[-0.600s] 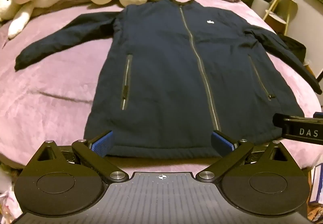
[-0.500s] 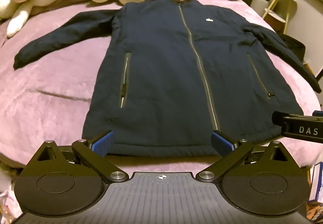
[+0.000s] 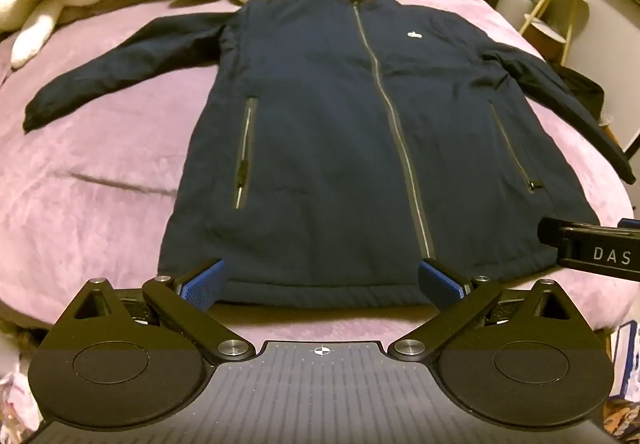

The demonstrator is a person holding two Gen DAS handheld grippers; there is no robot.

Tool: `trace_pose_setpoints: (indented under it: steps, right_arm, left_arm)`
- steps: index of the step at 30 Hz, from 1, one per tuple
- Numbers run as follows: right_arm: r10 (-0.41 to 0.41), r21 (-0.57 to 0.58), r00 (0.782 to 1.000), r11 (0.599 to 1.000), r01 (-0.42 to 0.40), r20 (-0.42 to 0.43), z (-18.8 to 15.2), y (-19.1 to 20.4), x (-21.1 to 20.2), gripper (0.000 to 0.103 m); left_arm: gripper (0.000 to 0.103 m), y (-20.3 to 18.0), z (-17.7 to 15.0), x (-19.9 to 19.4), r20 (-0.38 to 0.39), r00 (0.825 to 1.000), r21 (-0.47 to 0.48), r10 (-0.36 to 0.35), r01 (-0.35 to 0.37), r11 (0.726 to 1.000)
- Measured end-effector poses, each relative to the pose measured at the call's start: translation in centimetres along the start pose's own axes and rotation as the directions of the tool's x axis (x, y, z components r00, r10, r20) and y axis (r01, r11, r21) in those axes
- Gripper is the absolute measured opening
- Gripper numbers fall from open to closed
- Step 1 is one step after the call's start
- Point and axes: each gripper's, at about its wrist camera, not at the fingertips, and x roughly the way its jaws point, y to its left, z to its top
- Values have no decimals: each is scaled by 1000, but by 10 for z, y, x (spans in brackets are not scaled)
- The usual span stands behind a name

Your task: Fold large clothes

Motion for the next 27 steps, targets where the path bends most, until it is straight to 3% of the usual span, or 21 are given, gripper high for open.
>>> trace_pose_setpoints:
  steps: [27]
  right_arm:
    - [4,18,1000,1000,-4,-10,0,-3,4,103]
  left_arm:
    - [103,0,-2,3,-17,1000,-4,-3,3,1000]
